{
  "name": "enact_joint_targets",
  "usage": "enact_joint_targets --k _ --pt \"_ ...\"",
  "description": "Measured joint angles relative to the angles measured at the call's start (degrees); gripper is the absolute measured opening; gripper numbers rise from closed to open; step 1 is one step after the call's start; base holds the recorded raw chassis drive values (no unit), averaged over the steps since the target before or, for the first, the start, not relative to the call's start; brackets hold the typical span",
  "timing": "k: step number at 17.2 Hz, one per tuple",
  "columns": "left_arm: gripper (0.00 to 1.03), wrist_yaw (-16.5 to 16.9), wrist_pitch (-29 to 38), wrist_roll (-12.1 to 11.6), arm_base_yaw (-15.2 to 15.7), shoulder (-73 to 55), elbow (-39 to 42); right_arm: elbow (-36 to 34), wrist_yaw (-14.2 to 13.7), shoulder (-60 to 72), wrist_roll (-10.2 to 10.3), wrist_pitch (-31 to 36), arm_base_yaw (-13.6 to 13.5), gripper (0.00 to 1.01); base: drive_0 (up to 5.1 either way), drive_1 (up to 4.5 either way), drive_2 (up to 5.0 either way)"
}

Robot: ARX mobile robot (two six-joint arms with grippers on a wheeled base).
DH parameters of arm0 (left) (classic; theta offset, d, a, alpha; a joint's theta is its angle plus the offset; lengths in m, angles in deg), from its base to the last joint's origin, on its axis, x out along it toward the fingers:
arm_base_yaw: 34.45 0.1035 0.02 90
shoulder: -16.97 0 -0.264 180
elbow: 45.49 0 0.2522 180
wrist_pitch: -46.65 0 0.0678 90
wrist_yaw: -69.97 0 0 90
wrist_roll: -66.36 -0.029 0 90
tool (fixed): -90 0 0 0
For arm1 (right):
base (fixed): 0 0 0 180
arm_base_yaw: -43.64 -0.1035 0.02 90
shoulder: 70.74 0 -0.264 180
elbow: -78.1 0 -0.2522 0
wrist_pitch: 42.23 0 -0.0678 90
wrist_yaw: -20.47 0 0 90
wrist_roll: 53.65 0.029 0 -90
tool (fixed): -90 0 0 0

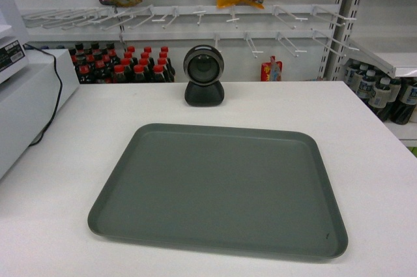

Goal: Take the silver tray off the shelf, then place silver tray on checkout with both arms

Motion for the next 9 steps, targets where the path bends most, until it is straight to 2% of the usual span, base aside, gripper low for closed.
enact_joint_targets --k 4,5,6,7,9 --pt "0.01 0.0 -3.9 0.0 0.0 4.0 0.0 0.0 0.0 -4.2 0.0 -4.2 0.0 0.03 0.0 0.00 0.0" --pt "0.01 0.0 -11.6 0.0 0.0 9.0 0.0 0.0 0.0 -6.1 0.0 -6.9 0.0 0.03 0.0 0.00 0.0" --pt "0.01 -0.2 -13.8 0.0 0.0 13.2 0.0 0.0 0.1 -12.3 0.0 -15.1 0.0 0.03 0.0 0.00 0.0" --pt "0.01 -0.2 -13.7 0.0 0.0 13.1 -0.3 0.2 0.2 -14.2 0.0 -13.7 0.0 0.03 0.0 0.00 0.0" --pt "0.01 0.0 -13.8 0.0 0.0 13.1 0.0 0.0 0.2 -14.2 0.0 -14.9 0.0 0.03 0.0 0.00 0.0"
